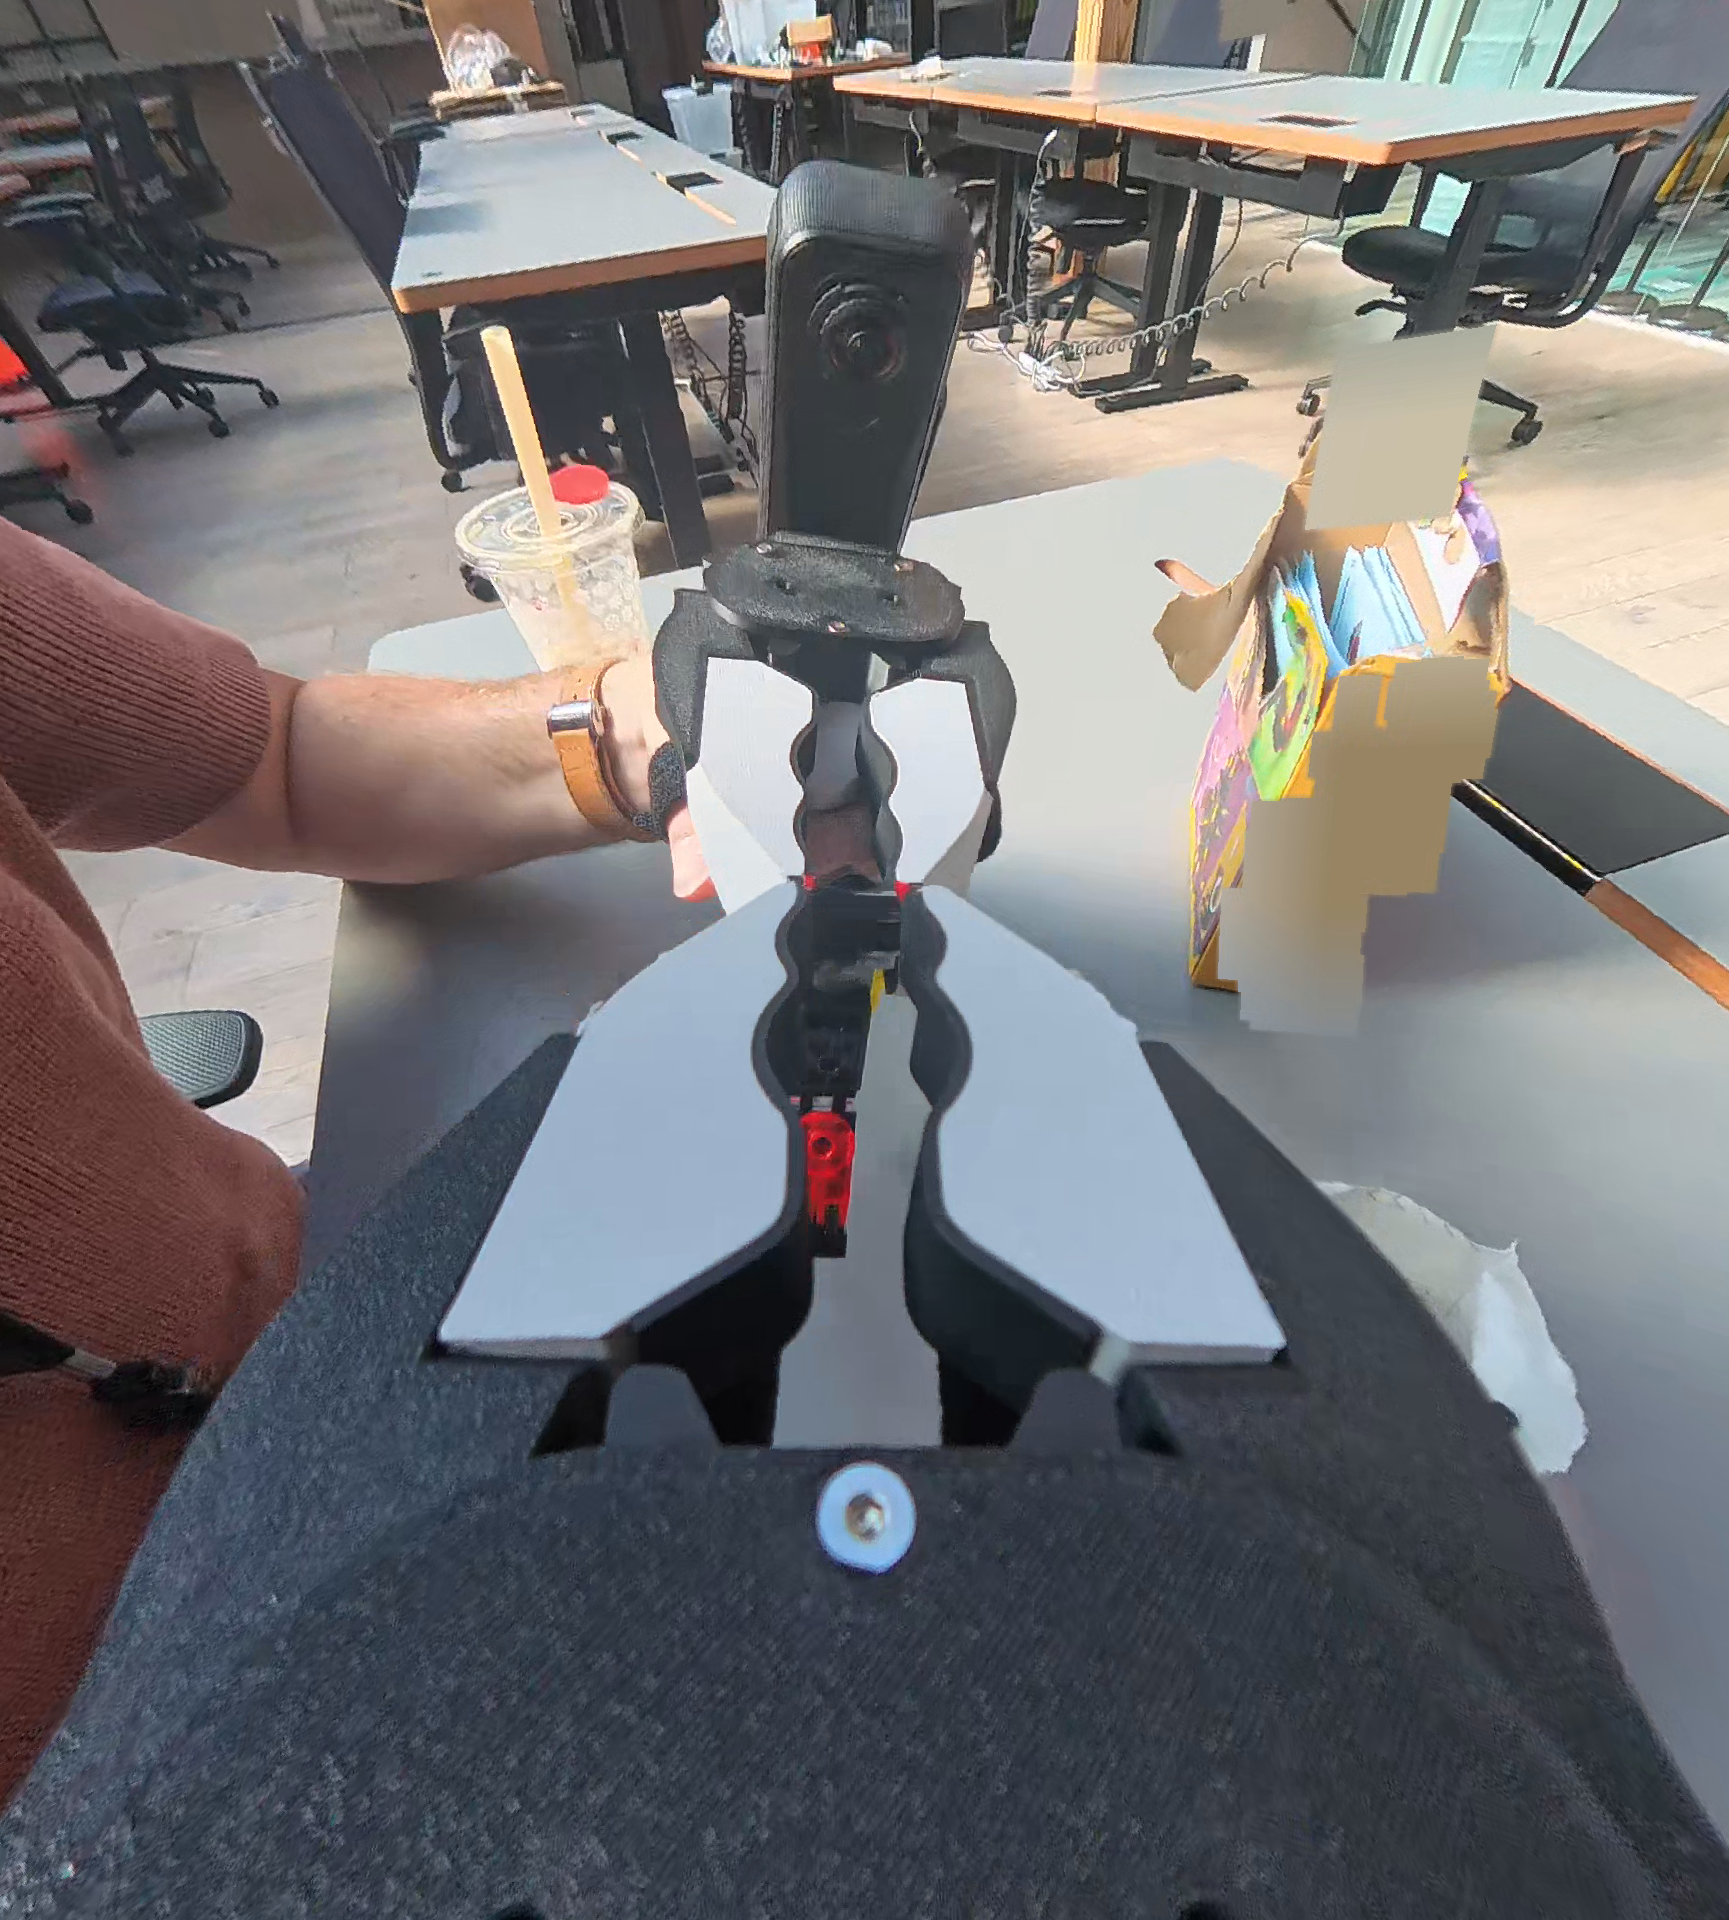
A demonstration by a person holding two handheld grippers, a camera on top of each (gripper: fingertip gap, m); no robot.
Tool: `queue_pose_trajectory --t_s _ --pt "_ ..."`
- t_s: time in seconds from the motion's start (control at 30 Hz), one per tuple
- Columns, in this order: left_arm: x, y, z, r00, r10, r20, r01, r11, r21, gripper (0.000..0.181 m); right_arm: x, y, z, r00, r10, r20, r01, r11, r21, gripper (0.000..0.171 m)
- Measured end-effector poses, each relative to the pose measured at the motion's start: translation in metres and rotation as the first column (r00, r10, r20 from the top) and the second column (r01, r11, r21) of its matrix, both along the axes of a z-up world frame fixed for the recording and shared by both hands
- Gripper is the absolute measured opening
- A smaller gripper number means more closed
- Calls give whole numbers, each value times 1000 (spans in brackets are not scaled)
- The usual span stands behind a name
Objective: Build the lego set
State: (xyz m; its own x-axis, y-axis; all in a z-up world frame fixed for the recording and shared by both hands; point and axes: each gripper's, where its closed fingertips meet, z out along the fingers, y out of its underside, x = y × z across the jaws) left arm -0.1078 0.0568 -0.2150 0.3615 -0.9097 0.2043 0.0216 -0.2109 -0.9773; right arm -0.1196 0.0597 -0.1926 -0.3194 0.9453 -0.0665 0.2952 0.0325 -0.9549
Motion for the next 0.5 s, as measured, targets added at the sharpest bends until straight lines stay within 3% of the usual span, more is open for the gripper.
queue_pose_trajectory --t_s 0.1,0.27,0.5 --pt "3 -2 -24 978 22 -205 -19 1000 15 17 7 -2 -23 996 -35 85 29 997 67 15" --pt "7 -10 -64 894 0 -448 4 1000 6 17 18 -10 -63 978 -145 150 143 989 23 15" --pt "14 -18 -92 783 -45 -621 70 997 17 17 30 -20 -90 970 -204 131 232 936 -264 14"
